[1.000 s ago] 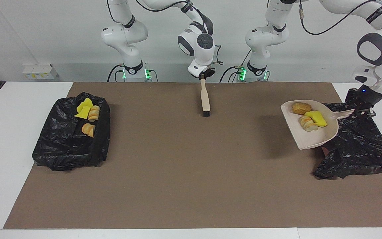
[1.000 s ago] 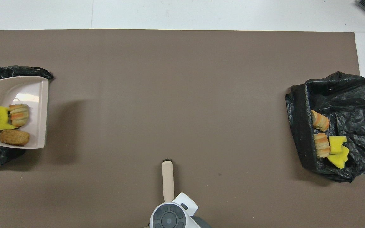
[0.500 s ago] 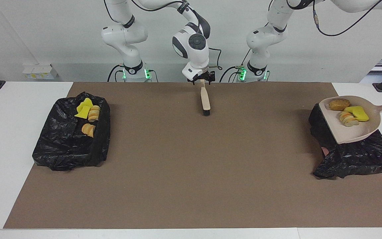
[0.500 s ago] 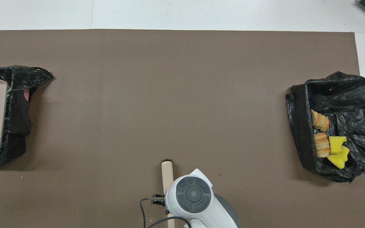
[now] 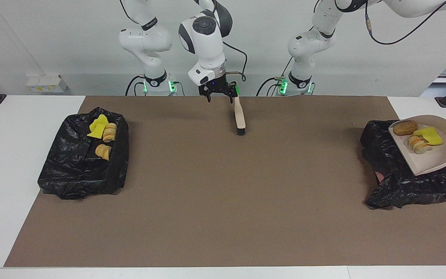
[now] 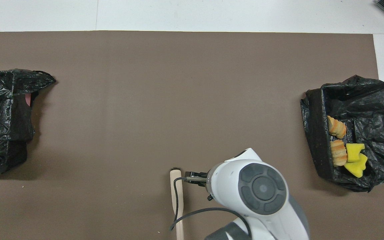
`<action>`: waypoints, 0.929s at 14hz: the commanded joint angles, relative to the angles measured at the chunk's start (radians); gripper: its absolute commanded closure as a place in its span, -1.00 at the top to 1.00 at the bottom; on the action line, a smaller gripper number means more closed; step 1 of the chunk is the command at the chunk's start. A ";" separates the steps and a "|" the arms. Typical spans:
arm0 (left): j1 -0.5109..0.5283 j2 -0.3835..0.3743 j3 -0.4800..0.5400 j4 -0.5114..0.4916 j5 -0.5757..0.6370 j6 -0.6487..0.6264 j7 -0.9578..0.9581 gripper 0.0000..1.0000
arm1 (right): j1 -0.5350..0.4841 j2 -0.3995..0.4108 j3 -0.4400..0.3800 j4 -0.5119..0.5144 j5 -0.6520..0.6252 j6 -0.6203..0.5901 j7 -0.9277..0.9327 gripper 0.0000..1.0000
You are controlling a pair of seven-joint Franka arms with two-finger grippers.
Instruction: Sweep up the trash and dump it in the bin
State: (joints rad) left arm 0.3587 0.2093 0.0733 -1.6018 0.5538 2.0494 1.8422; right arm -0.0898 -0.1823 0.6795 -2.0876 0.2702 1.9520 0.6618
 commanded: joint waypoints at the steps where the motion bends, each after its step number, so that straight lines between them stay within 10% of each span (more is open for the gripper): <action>1: -0.035 -0.062 0.010 -0.085 0.124 0.032 -0.110 -1.00 | -0.088 0.006 0.011 0.093 -0.019 -0.080 -0.093 1.00; 13: -0.180 -0.110 0.010 -0.127 0.575 -0.168 -0.489 -1.00 | -0.208 0.038 -0.012 0.297 -0.162 -0.176 -0.165 1.00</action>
State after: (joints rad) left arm 0.2416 0.1323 0.0714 -1.6959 1.0766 1.9613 1.4433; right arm -0.2892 -0.1735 0.6704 -1.8537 0.1756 1.8083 0.5383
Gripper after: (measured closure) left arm 0.692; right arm 0.000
